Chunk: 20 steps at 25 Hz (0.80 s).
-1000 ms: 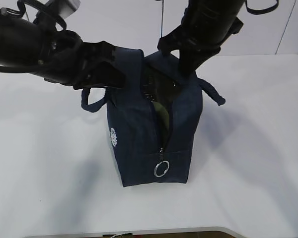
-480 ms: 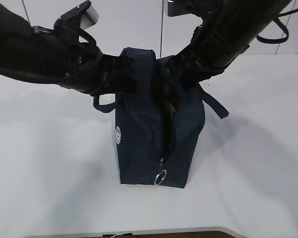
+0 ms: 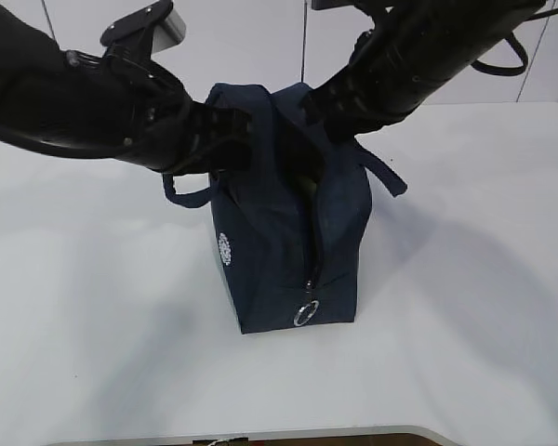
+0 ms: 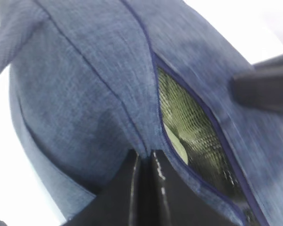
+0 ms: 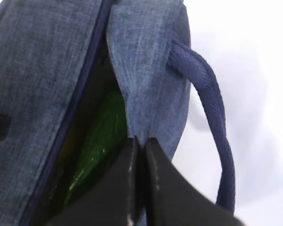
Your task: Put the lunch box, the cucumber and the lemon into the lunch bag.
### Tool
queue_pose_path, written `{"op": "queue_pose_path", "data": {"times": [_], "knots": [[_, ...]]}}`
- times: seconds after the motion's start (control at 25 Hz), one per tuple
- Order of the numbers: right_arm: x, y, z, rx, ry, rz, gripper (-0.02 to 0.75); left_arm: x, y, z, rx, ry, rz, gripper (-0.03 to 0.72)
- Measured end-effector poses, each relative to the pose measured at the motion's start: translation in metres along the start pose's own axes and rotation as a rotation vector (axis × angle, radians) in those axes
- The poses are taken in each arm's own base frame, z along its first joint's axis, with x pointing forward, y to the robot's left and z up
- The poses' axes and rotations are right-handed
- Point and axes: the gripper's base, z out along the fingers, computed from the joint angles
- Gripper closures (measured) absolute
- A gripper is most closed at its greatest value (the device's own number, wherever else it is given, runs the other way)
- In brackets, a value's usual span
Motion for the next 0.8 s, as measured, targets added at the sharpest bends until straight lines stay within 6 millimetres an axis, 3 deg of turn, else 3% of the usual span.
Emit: {"op": "queue_pose_path", "data": {"times": [0.44, 0.56, 0.8], "knots": [[0.0006, 0.0019, 0.0001, -0.027, 0.005, 0.020, 0.710, -0.0041, 0.0034, 0.0003, -0.036, -0.046, 0.022, 0.692], [0.0003, 0.0036, 0.0000, -0.045, 0.002, 0.018, 0.621, -0.0042, 0.0035, 0.0003, -0.038, -0.048, 0.023, 0.692], [-0.0031, 0.0057, -0.0051, -0.069, 0.015, 0.010, 0.324, -0.0044, 0.0036, 0.0003, -0.039, -0.049, 0.023, 0.692]]}}
